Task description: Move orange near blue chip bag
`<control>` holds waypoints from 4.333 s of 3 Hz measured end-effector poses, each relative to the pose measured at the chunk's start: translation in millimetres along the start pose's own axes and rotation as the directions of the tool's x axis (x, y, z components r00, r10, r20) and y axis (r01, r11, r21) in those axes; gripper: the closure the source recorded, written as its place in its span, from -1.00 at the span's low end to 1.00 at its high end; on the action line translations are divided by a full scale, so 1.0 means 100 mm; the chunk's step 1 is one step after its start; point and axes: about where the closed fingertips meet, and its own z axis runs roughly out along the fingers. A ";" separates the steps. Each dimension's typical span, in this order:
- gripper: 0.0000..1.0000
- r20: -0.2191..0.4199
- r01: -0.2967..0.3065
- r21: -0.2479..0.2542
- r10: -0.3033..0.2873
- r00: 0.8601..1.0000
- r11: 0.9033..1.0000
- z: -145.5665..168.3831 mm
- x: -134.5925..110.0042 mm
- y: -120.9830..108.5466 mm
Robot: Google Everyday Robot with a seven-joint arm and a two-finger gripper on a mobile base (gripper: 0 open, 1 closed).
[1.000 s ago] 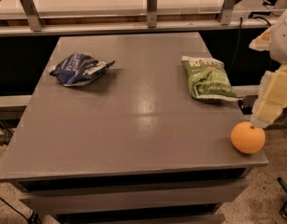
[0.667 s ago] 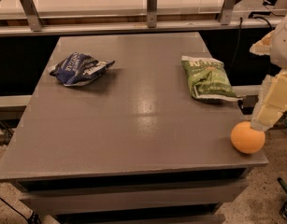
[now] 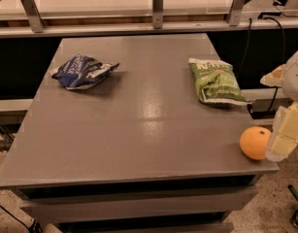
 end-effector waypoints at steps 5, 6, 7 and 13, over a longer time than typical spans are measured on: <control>0.30 0.111 -0.098 -0.217 0.125 0.986 0.971 0.65 0.53 0.32; 0.76 0.276 -0.109 -0.315 0.201 0.940 0.943 0.53 0.25 0.22; 1.00 0.414 -0.084 -0.345 0.232 0.880 0.935 0.30 -0.11 0.05; 1.00 0.625 -0.030 -0.075 0.071 0.777 0.997 0.02 -1.90 -0.46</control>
Offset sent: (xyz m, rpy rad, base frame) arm -0.0345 -0.0204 -0.0826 0.0656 0.1387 0.0070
